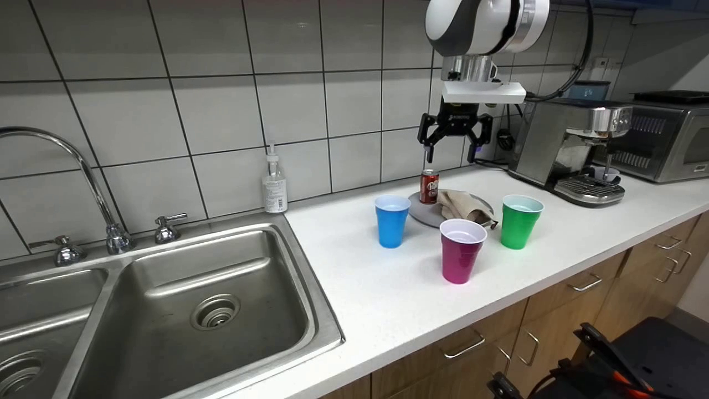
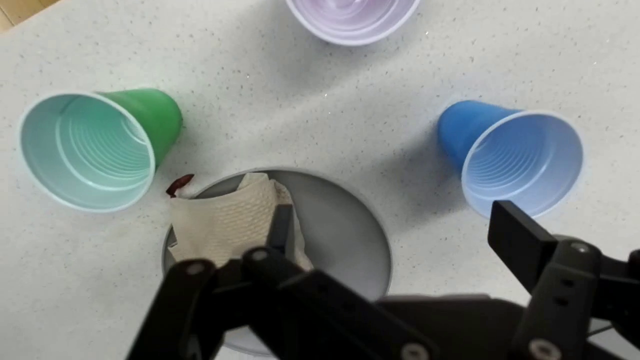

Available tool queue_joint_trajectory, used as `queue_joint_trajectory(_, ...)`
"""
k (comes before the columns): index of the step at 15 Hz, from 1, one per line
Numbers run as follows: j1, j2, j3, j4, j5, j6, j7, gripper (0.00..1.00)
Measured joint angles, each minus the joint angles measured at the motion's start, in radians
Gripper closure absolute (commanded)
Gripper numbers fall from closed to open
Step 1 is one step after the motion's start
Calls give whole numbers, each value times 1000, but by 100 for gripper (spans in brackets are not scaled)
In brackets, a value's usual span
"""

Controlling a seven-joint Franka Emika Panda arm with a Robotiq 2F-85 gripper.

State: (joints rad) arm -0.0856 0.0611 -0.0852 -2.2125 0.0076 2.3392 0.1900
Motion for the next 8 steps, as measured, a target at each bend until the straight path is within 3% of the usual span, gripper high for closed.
queue_joint_trajectory(8,-14,193,-50,165,-41,12,-34,0)
